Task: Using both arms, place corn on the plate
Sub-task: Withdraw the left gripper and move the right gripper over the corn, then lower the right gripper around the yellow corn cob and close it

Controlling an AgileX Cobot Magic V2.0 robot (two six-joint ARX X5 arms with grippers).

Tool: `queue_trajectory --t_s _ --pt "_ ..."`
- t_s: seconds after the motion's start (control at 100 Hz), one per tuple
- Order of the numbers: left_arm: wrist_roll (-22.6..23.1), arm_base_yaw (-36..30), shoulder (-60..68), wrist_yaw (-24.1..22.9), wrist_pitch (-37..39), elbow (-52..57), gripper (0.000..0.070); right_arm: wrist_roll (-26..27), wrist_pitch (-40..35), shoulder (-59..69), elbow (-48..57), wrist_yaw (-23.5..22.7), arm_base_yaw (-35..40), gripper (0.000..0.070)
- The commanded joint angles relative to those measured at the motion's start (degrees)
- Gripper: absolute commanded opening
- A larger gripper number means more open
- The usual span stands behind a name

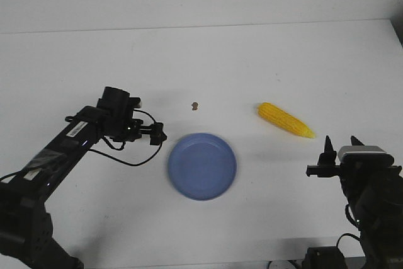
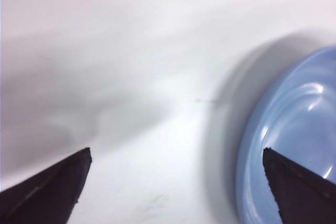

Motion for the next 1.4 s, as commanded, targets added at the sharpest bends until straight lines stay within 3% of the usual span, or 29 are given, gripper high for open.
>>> queue_trajectory --t_s 0.0,0.37,0.67,0.81,1.04,1.19,1.39 --pt "1.5 0.9 -2.7 -1.3 -0.3 0.7 0.0673 0.4 0.5 0.3 1.0 0.0 0.0 0.0382" --pt "6.1 6.2 -23.3 -19.5 -4.5 -0.2 0.0673 0.4 0.6 0.3 1.0 0.0 0.0 0.0382" --pt "5.7 9.5 -37.0 -19.5 -4.2 -9.4 0.0673 0.4 0.5 0.4 1.0 0.0 0.0 0.0392" --pt "5.0 10.8 -39.8 -19.5 -4.0 -12.6 0.0673 -0.9 0.6 1.5 1.0 0.0 0.0 0.0550" --pt "4.9 11.0 -40.9 -19.5 -3.1 -12.6 0.0673 -6.1 0.8 10.5 2.3 -1.4 0.1 0.0642" --pt "4.9 11.0 -40.8 -19.5 -3.1 -12.6 0.0673 -9.6 -1.6 21.3 7.0 -5.7 0.1 0.0642" --pt "4.9 11.0 -40.8 -19.5 -3.1 -12.6 0.0673 -18.8 -6.9 35.9 16.4 -6.2 0.2 0.0642"
